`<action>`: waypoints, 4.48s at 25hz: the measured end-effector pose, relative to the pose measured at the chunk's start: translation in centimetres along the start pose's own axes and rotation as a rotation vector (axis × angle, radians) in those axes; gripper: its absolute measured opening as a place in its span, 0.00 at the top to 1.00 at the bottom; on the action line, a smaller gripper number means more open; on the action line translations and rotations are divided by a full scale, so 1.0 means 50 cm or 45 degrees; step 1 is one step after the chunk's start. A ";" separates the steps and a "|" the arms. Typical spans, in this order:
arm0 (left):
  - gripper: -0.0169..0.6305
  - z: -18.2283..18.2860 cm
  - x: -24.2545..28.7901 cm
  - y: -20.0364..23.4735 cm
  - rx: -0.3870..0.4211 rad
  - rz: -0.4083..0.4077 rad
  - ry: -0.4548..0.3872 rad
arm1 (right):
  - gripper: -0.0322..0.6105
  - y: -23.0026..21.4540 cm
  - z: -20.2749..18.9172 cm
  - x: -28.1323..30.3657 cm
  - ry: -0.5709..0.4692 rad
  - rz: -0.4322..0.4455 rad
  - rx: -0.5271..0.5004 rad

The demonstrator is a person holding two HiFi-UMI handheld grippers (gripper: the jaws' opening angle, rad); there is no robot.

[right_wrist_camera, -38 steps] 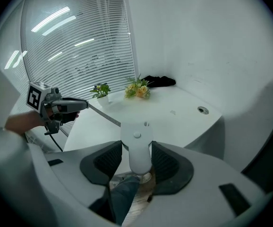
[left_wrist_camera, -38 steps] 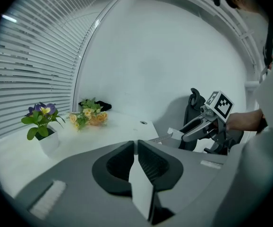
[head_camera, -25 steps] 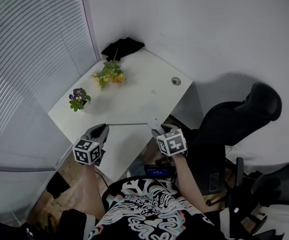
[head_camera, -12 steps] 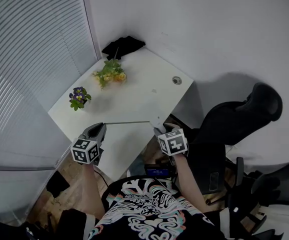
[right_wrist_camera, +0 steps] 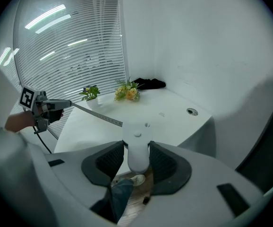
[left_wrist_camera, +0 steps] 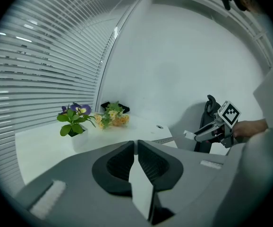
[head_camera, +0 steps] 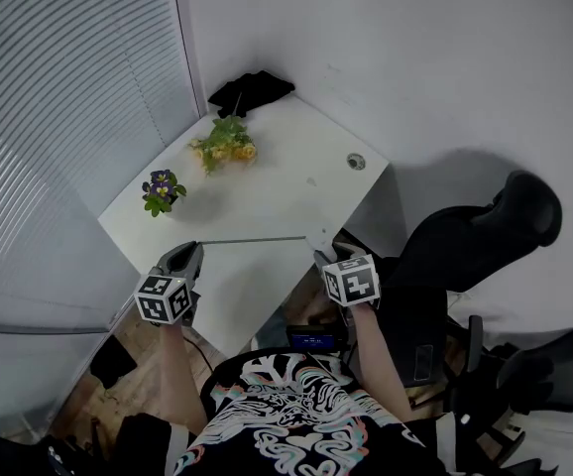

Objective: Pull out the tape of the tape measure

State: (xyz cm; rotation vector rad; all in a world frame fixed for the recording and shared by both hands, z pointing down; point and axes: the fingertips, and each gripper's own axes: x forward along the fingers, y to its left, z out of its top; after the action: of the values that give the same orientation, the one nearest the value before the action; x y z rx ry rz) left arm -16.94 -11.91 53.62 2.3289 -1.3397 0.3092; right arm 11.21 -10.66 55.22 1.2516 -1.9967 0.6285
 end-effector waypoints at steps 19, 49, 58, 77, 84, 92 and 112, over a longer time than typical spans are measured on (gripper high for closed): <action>0.93 -0.001 -0.022 0.049 -0.016 0.081 0.004 | 0.70 -0.022 -0.004 0.010 0.024 -0.016 -0.008; 0.92 -0.056 0.014 0.091 -0.108 0.126 0.088 | 0.74 -0.032 -0.009 0.105 0.103 0.041 0.010; 0.92 -0.073 0.031 0.110 -0.136 0.133 0.118 | 0.73 -0.029 -0.012 0.133 0.133 0.053 0.015; 0.92 -0.118 0.055 0.139 -0.178 0.158 0.188 | 0.73 -0.027 -0.022 0.185 0.167 0.050 -0.016; 0.92 -0.136 0.066 0.149 -0.188 0.168 0.218 | 0.73 -0.020 -0.031 0.202 0.163 0.047 -0.042; 0.92 -0.158 0.079 0.157 -0.175 0.181 0.270 | 0.73 -0.023 -0.039 0.211 0.147 0.004 -0.049; 0.91 -0.188 0.086 0.174 -0.077 0.258 0.370 | 0.71 -0.012 -0.057 0.223 0.194 -0.015 -0.062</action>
State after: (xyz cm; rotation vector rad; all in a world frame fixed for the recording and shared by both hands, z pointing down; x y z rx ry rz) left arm -22.04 -14.54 65.83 2.0088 -1.4153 0.6346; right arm 9.28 -15.31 65.56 1.1514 -1.8671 0.6458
